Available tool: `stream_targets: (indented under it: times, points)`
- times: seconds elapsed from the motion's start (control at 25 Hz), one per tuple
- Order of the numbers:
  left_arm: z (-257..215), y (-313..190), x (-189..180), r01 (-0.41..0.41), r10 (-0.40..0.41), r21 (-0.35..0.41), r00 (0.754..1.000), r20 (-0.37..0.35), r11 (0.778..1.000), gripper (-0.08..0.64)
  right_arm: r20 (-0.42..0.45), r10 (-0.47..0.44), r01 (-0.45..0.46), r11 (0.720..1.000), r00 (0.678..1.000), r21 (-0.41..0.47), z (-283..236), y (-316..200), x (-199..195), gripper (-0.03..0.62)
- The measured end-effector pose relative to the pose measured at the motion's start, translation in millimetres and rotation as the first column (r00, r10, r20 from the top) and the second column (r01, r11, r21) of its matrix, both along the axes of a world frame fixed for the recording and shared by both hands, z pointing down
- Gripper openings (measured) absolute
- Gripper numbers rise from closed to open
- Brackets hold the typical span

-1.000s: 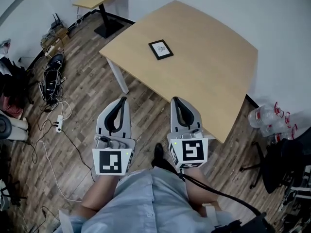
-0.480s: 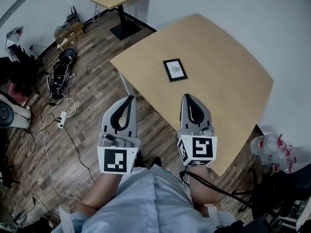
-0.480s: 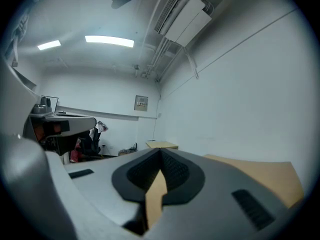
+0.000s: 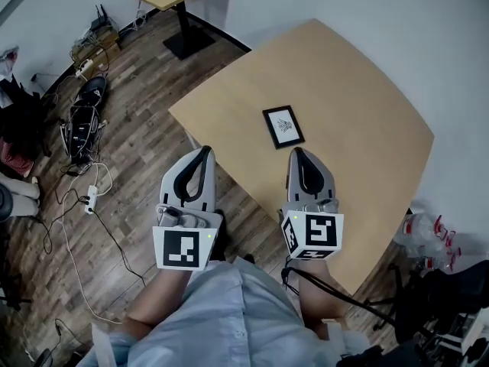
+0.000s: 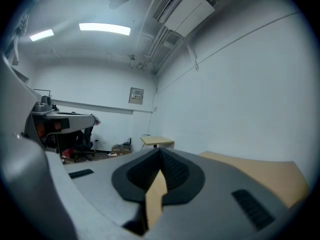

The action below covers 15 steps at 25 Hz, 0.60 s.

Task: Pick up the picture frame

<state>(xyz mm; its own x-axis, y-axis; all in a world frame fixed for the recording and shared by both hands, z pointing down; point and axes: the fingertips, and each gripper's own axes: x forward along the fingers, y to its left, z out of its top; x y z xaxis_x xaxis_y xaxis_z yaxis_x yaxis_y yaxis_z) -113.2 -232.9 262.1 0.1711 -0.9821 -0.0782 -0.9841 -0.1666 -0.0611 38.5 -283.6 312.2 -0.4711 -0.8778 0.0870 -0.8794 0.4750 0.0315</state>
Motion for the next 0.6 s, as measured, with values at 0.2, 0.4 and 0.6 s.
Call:
stream_targets:
  times: [0.2, 0.4, 0.6]
  points:
    - [-7.9, -42.0, -34.9, -0.041, 0.041, 0.022, 0.999, -0.016, 0.999, 0.002, -0.009, 0.05, -0.05, 0.999, 0.999, 0.021, -11.8, -37.1, -27.4, 0.002]
    - [-18.5, -67.4, -43.9, -0.085, 0.086, 0.044, 0.996, -0.033, 0.995, 0.002, -0.02, 0.092, -0.091, 0.995, 0.996, 0.049, -27.8, -51.1, -33.0, 0.002]
    - [-11.4, -85.7, -35.5, -0.124, 0.124, 0.008, 0.992, -0.036, 0.992, 0.002, -0.029, 0.118, -0.118, 0.993, 0.993, 0.01, -15.9, -62.9, -24.4, 0.002]
